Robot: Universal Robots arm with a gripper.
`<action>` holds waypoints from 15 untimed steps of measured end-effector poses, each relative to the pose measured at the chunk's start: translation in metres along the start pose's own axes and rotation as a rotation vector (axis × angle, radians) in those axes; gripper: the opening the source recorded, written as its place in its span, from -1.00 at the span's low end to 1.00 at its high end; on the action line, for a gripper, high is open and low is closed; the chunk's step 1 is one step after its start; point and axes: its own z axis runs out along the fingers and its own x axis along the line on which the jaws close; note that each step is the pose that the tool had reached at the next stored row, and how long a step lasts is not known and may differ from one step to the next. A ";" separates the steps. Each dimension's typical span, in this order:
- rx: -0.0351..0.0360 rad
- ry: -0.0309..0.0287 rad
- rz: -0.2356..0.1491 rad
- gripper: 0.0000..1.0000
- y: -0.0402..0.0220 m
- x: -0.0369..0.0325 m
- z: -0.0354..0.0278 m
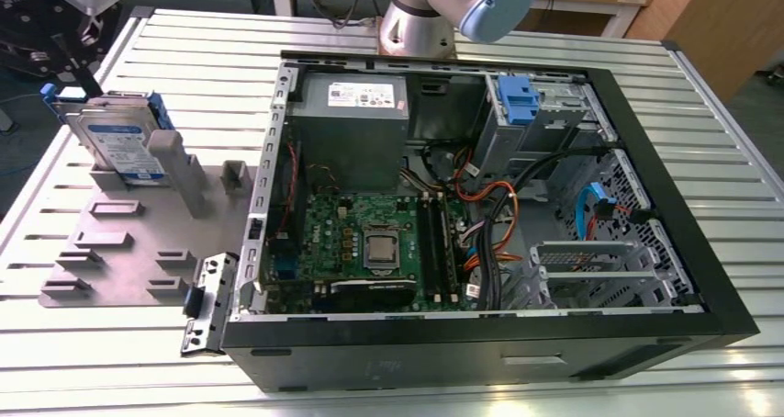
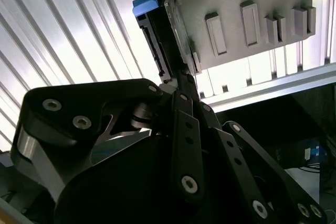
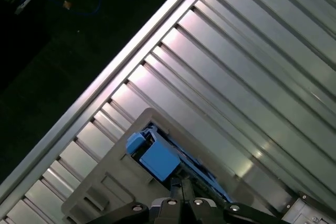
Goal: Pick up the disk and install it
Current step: 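Pick up the disk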
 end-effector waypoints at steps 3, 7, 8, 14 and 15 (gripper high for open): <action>-0.0004 0.0010 -0.026 -0.79 0.0000 0.0000 0.0000; -0.0010 0.0023 -0.059 -0.79 0.0000 0.0000 0.0000; -0.0011 0.0026 -0.067 -0.79 0.0000 0.0000 0.0000; -0.0019 0.0044 -0.112 -0.79 0.0000 0.0000 0.0000; -0.0021 0.0046 -0.119 -0.79 0.0000 0.0000 0.0000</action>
